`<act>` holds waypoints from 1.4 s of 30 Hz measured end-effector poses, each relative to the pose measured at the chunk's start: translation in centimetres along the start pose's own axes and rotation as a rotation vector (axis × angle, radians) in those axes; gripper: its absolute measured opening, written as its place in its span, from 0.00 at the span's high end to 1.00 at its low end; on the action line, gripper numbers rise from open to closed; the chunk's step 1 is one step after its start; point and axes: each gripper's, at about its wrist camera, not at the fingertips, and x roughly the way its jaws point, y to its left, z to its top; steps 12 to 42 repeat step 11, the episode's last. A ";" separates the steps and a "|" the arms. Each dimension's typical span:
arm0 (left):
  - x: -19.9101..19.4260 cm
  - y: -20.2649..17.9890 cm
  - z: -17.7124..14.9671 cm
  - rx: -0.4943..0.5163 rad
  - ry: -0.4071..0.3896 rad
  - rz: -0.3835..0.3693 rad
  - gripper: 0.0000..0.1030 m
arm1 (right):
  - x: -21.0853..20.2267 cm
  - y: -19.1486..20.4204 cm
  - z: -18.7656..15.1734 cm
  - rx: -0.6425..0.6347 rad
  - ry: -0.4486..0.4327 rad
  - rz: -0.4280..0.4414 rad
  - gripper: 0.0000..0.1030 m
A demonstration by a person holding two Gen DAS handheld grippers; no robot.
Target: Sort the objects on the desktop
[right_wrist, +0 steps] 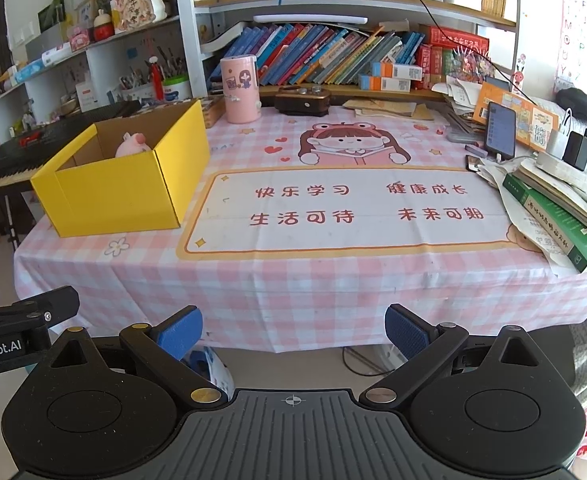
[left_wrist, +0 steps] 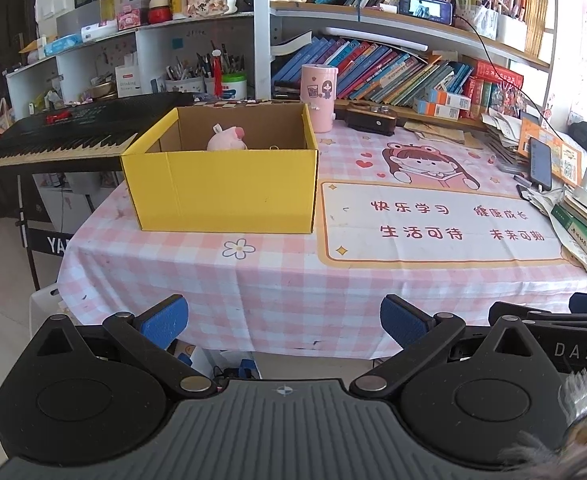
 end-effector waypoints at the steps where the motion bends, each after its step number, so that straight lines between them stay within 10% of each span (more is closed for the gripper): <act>1: 0.0 0.0 0.0 0.001 0.000 -0.001 0.00 | 0.0 0.0 0.0 0.000 0.000 0.000 0.03; 42: 0.5 0.0 0.3 0.014 0.037 -0.006 0.00 | 0.2 0.1 -0.1 0.001 0.003 -0.002 0.03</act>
